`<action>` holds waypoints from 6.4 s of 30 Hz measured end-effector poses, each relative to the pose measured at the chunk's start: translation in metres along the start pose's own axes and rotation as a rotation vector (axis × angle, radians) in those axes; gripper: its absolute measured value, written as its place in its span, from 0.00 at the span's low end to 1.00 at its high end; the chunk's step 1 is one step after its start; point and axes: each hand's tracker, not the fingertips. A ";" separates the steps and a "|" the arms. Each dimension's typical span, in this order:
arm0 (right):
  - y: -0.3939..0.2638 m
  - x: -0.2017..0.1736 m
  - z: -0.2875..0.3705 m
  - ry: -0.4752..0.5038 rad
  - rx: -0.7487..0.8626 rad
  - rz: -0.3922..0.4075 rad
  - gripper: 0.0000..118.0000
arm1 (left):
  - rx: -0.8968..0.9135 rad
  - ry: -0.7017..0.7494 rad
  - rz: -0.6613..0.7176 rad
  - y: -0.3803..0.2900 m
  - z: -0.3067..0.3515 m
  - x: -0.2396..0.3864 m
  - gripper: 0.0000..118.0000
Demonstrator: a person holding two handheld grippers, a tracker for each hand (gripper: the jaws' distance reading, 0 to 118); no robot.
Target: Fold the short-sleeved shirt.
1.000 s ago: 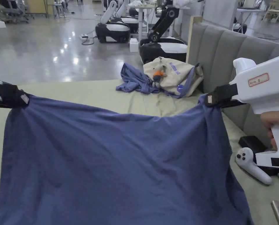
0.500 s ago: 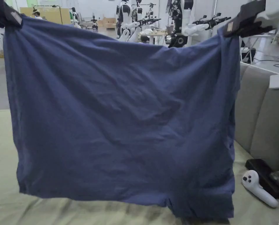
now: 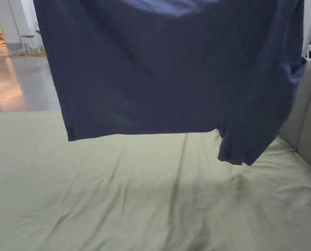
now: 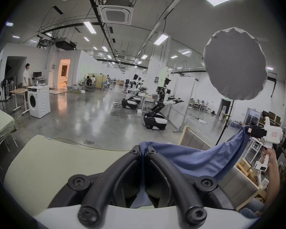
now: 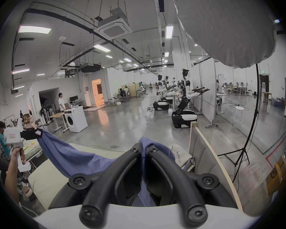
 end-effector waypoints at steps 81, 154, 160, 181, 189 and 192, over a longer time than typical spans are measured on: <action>-0.610 0.004 0.249 0.054 -0.342 0.160 0.82 | -0.151 0.213 -0.302 -0.590 0.248 -0.039 0.77; -0.591 -0.014 0.214 0.143 -0.589 0.120 0.08 | -0.415 0.112 -0.122 -0.582 0.255 -0.024 0.04; -0.543 0.001 0.137 0.185 -0.655 0.101 0.08 | -0.368 0.100 -0.055 -0.539 0.190 -0.055 0.04; -0.578 -0.003 -0.012 0.084 -0.611 0.110 0.08 | -0.446 0.182 -0.030 -0.572 0.032 -0.102 0.04; -0.576 0.001 0.013 0.014 -0.512 0.101 0.93 | -0.337 0.282 -0.081 -0.564 0.056 -0.100 0.79; -0.544 0.001 0.057 -0.005 -0.363 0.077 0.93 | -0.270 0.265 -0.064 -0.540 0.090 -0.094 0.79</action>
